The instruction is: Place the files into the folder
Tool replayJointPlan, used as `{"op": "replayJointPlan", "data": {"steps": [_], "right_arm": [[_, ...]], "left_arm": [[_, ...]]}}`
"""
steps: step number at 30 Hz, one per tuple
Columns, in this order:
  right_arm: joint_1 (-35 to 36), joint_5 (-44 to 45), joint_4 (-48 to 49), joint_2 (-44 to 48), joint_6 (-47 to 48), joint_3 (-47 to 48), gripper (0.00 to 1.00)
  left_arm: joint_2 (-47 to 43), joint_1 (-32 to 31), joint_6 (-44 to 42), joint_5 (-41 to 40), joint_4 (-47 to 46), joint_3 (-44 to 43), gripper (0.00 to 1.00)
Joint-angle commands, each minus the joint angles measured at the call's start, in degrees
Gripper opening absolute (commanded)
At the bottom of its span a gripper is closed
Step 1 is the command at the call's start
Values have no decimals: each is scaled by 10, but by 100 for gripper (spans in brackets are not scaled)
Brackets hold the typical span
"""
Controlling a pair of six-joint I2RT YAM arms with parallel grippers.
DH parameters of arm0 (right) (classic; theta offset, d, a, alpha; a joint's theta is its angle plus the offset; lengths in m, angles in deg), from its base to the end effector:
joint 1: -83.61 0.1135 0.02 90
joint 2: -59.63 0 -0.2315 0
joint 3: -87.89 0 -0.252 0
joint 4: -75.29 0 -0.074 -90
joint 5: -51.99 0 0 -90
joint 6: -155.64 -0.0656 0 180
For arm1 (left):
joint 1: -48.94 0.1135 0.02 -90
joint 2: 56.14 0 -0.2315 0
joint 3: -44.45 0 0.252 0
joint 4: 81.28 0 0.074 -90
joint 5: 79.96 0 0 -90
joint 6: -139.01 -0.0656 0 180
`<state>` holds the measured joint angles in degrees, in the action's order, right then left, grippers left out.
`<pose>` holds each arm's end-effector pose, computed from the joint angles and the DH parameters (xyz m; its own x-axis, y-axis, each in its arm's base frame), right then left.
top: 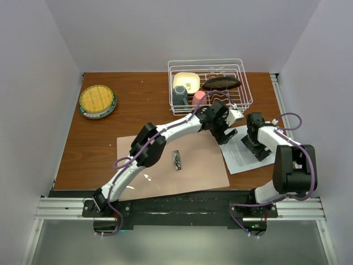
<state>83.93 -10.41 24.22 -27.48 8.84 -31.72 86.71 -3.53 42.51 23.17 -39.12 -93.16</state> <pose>0.2615 -0.0289 0.1023 -0.4573 0.7390 -0.4947 0.8688 0.4901 -0.0710 0.3225 -0.4443 0.1288 -0.3475 0.6334 -0.6915 0.9112 0.4022 -0.0895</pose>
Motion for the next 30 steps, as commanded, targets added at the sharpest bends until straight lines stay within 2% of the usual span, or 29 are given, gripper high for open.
{"op": "replayJointPlan", "data": {"steps": [1, 16, 19, 23, 30], "right_arm": [[6, -22, 20, -33, -17, -20, 88], [6, -27, 28, -41, -14, -20, 88], [7, -25, 28, -45, -13, -19, 88], [6, -28, 29, -49, -12, -17, 88], [6, -30, 30, -52, -9, -15, 88]], "left_arm": [[2, 18, 18, 43, -2, 1, 100], [37, 32, 40, 107, 21, -3, 100], [36, 32, 41, 120, 28, -2, 95], [22, 32, 35, 106, 44, 11, 95], [-6, 32, 29, 65, 75, 40, 86]]}}
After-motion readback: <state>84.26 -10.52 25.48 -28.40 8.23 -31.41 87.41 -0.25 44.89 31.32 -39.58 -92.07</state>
